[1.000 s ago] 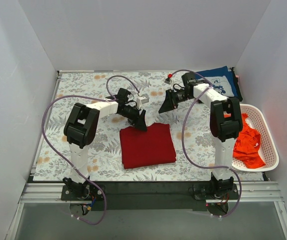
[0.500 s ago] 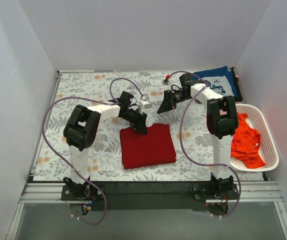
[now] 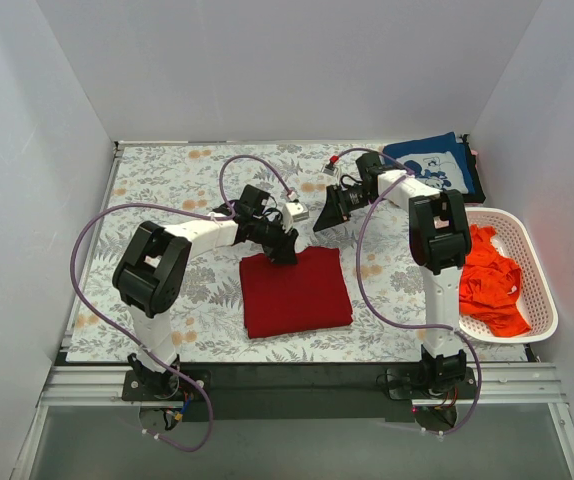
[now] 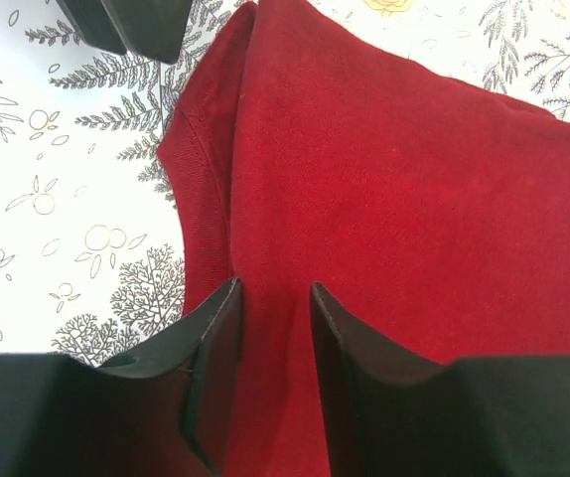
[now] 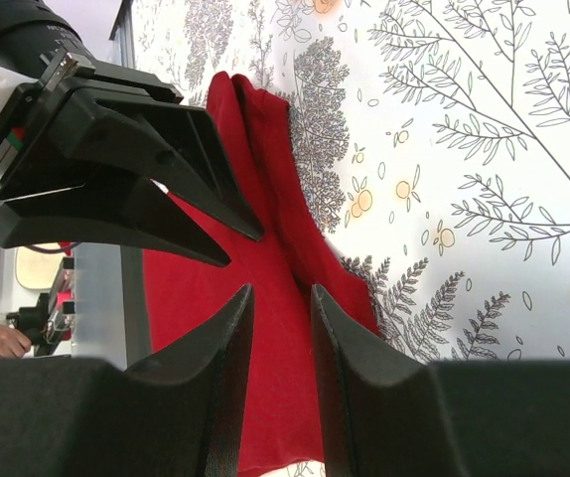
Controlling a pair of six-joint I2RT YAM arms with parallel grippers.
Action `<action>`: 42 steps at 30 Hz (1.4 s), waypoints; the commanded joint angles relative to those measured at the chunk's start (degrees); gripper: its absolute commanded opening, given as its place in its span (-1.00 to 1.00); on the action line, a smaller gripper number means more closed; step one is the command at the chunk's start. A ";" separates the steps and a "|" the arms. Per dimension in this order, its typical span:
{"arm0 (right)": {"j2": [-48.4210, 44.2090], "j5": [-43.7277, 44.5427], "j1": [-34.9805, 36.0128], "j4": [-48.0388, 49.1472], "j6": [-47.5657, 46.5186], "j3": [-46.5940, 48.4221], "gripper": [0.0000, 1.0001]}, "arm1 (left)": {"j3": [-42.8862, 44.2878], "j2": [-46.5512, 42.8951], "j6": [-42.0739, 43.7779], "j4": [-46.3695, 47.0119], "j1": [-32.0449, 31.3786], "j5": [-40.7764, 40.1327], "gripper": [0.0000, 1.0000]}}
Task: Fold and stack the t-shirts
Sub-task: Fold the tshirt
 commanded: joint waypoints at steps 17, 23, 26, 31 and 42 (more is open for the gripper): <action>5.06 -7.10 6.21 0.03 -0.05 4.20 -0.30 | -3.74 -7.50 12.91 -2.22 -4.19 0.43 -1.00; 8.66 -8.51 8.16 -0.14 0.04 2.70 -0.34 | -4.18 -10.05 13.61 -1.87 -4.37 -0.71 -1.00; 9.81 -8.60 8.51 -0.14 0.04 2.09 -0.34 | -4.36 -11.36 13.70 -1.43 -4.37 -1.24 -1.00; 11.66 -8.86 9.04 -0.14 0.04 0.60 -0.36 | -5.06 -13.12 13.44 -0.91 -4.37 -1.94 -1.00; 13.77 -9.57 8.95 -0.32 0.83 1.21 -0.37 | -2.69 -13.65 12.74 1.12 -4.28 -3.52 -1.00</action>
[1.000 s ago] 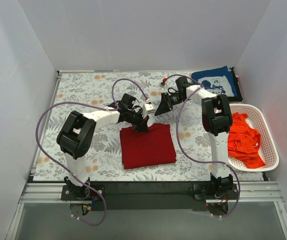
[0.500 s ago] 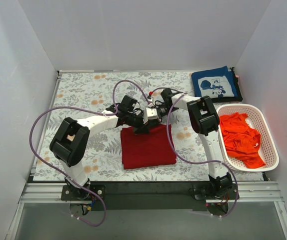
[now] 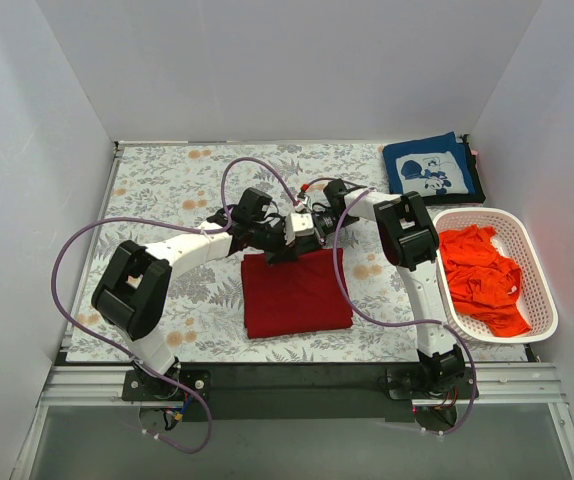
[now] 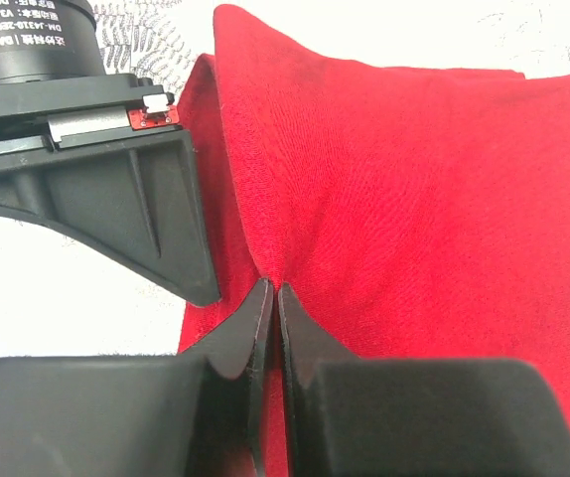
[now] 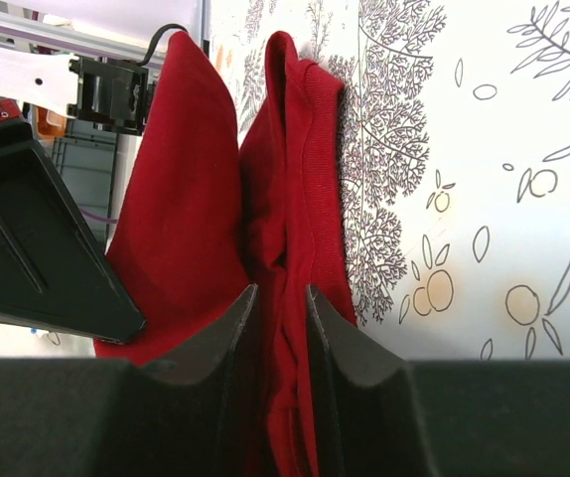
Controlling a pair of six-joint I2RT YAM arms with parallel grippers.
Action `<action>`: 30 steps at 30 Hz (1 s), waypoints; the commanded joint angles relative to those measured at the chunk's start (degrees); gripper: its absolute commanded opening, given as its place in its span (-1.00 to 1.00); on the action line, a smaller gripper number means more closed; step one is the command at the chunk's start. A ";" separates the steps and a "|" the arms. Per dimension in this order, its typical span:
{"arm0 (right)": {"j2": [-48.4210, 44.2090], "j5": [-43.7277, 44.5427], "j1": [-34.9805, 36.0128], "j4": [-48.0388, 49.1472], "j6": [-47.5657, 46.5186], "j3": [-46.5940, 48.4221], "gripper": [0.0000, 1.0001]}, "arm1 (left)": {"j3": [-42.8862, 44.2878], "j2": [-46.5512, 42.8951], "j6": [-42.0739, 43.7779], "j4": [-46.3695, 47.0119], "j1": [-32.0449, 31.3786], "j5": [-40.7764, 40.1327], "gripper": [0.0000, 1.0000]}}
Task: Fold and stack the t-shirts
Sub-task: Fold the tshirt
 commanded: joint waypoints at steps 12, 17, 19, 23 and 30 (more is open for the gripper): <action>2.18 0.20 0.25 -0.69 -0.31 -0.19 -0.38 | 4.29 -2.44 2.34 2.01 1.81 -0.40 -1.00; 2.18 0.29 0.25 -0.78 -0.22 -0.02 -0.37 | 4.47 -2.26 3.04 2.01 2.33 -0.22 -1.00; 2.18 0.38 0.25 -0.78 -0.22 -0.02 -0.37 | 4.56 -2.09 3.22 2.10 2.68 -0.22 -1.00; 2.27 0.38 0.25 -0.87 -0.05 0.33 -0.38 | 4.56 -1.04 3.66 2.28 3.21 -0.49 -1.00; 2.10 0.64 0.25 -0.78 0.04 0.86 -0.37 | 4.12 0.37 4.10 3.77 3.74 -0.93 -1.00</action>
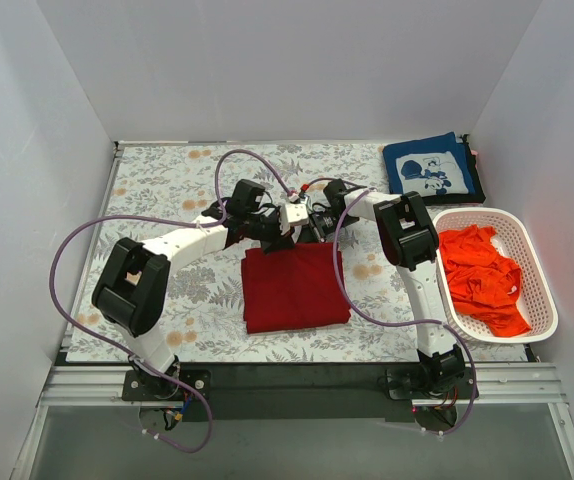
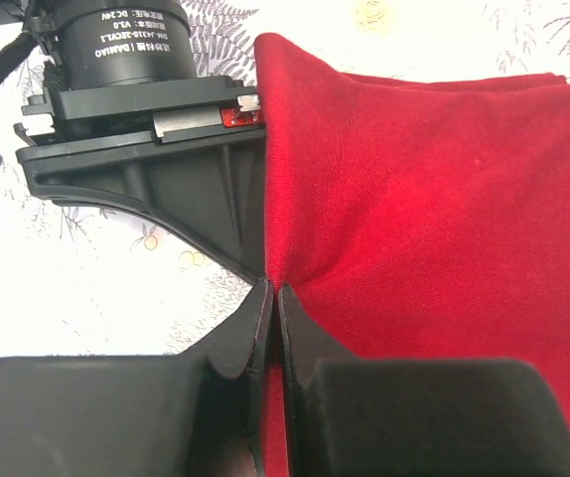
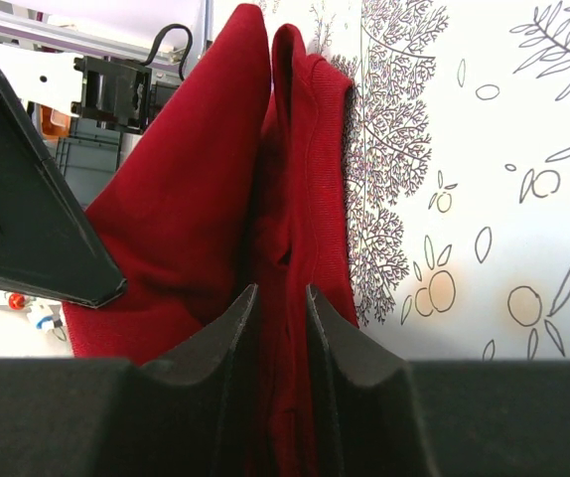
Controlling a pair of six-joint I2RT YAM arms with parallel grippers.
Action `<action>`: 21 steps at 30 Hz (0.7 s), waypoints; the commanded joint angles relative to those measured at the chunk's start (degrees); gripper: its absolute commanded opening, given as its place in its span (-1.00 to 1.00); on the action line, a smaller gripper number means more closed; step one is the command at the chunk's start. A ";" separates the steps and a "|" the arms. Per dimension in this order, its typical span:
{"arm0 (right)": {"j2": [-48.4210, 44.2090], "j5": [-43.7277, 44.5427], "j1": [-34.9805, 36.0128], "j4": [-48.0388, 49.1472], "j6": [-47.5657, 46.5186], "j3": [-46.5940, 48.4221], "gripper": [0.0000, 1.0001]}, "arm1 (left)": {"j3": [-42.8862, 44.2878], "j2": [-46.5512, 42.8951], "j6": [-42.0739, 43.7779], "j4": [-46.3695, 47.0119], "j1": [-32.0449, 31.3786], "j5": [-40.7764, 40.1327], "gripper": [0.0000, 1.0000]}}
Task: Fold and stack the t-shirts
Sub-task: Fold the tshirt
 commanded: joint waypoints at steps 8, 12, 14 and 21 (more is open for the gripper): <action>-0.25 3.49 -0.58 -0.74 1.23 3.41 -0.17 | 2.31 -1.00 1.77 2.49 0.77 -0.87 -0.60; -2.80 5.95 -1.37 -1.09 2.10 4.99 -0.10 | 3.18 -4.95 -1.22 -1.82 0.94 -0.16 -0.36; -4.38 7.44 -1.64 -1.09 2.37 5.69 -0.08 | 4.15 -5.66 -2.36 -6.36 0.94 -0.51 -0.35; -8.77 13.95 -4.00 -1.17 3.69 10.61 0.19 | 9.08 -4.35 -17.37 -17.20 9.72 5.28 -0.22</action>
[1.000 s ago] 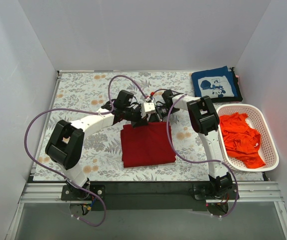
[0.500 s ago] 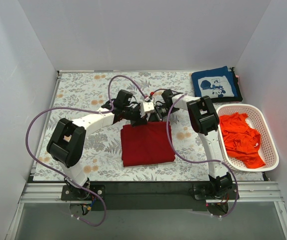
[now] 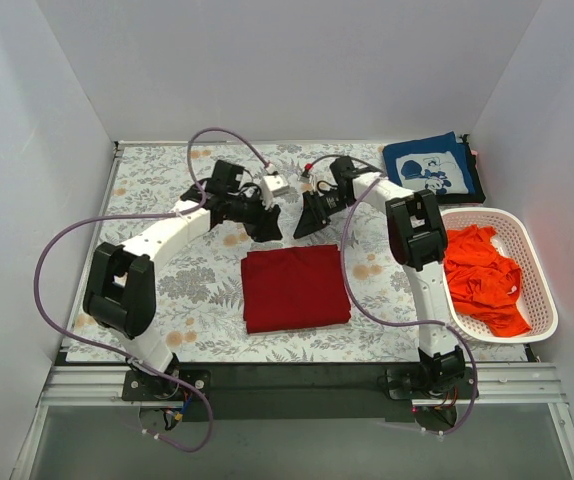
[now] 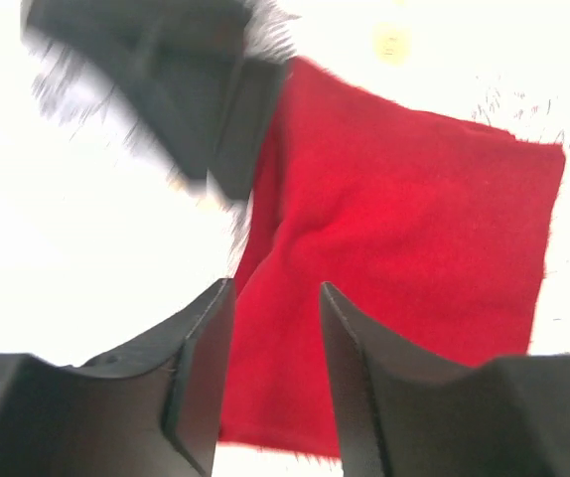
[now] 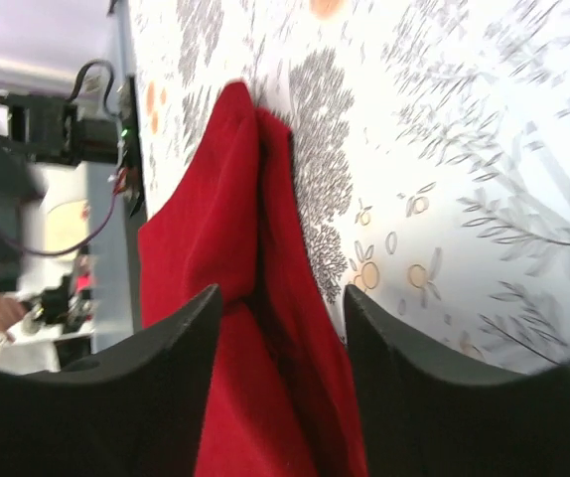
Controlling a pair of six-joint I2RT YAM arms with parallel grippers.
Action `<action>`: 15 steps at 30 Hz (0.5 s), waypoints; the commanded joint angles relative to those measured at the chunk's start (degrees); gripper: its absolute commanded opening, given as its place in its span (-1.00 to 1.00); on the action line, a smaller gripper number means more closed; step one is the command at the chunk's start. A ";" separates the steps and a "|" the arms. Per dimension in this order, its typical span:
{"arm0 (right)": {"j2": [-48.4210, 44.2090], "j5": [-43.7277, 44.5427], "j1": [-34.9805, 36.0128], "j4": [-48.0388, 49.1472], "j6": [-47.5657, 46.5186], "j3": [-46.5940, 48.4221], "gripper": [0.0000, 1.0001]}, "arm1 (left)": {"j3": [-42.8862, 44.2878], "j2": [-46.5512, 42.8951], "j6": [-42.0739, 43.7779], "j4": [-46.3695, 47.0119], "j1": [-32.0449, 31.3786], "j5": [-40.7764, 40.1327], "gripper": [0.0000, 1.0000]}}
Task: Fold and stack the t-shirts
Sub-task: Fold the tshirt
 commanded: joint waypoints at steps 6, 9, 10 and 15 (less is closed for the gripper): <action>-8.79 9.23 -7.37 -2.25 -3.53 5.64 0.31 | 4.49 2.99 -11.60 -10.01 10.75 4.97 -0.18; -9.67 10.90 -8.53 -6.89 -8.28 5.47 0.29 | 8.45 9.05 -12.21 -14.31 11.98 7.07 -0.13; -9.85 11.35 -8.62 -8.13 -9.42 5.12 0.29 | 9.50 10.46 -12.39 -16.15 12.59 7.43 -0.09; -12.21 13.63 -8.35 -10.52 -14.87 -0.59 0.32 | 12.14 16.35 -16.17 -15.82 14.26 7.43 -0.06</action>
